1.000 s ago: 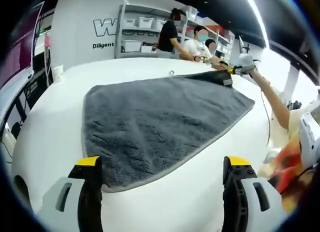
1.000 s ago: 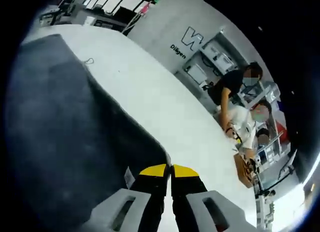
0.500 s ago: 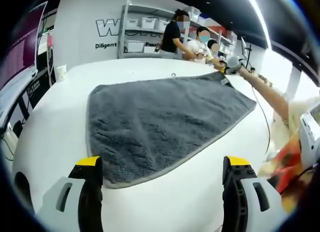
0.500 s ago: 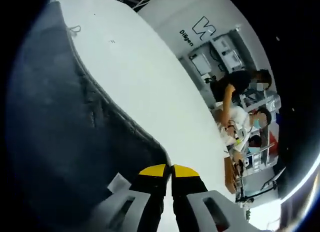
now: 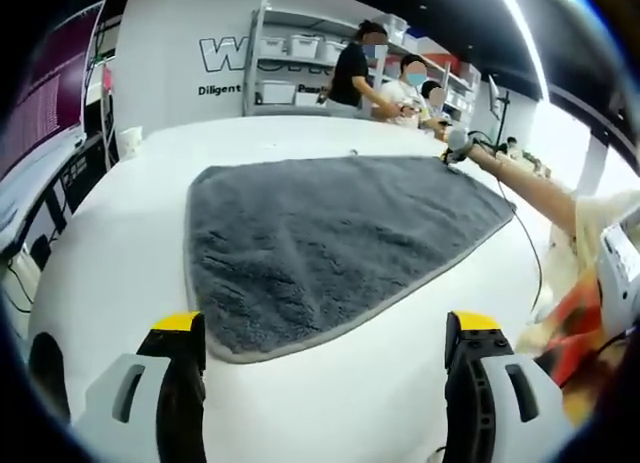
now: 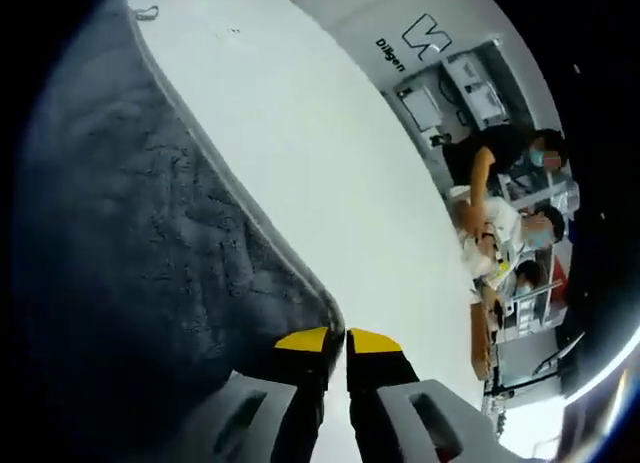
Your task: Open the folded towel by lifting each exposed corner and separating the folded layers until the towel lies flat within the target outline without major curled edges
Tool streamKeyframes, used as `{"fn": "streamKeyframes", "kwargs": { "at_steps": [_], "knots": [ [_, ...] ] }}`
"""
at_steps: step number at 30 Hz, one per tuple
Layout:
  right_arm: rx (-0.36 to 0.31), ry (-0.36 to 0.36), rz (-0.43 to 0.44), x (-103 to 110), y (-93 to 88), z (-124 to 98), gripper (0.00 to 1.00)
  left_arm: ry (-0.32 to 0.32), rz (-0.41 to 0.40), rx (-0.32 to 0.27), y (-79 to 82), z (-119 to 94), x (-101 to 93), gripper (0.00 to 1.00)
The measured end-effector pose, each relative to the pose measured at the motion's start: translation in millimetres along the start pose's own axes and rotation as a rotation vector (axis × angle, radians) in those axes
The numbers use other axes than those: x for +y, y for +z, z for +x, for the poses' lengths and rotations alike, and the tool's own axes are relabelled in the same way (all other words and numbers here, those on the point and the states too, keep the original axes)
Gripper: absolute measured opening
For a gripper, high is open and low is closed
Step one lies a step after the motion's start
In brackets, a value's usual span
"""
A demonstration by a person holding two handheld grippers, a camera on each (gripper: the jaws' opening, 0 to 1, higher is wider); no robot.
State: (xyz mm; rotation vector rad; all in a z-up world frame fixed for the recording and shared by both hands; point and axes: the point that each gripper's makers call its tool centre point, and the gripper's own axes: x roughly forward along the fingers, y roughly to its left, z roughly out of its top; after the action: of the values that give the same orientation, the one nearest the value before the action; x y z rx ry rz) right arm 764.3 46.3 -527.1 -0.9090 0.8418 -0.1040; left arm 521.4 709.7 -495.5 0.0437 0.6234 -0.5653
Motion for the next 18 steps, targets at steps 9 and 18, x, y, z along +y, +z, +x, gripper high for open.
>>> {"fn": "streamKeyframes", "kwargs": {
  "at_steps": [9,18],
  "knots": [
    [-0.007,-0.098,0.154,-28.9,-5.1,-14.7,0.41,0.007,-0.003,-0.004,-0.9,-1.4,-1.8,0.97],
    [-0.003,-0.083,0.193,-45.7,-28.4,-55.8,0.69,0.003,-0.002,0.003,-2.7,2.6,-4.3,0.97]
  ]
}}
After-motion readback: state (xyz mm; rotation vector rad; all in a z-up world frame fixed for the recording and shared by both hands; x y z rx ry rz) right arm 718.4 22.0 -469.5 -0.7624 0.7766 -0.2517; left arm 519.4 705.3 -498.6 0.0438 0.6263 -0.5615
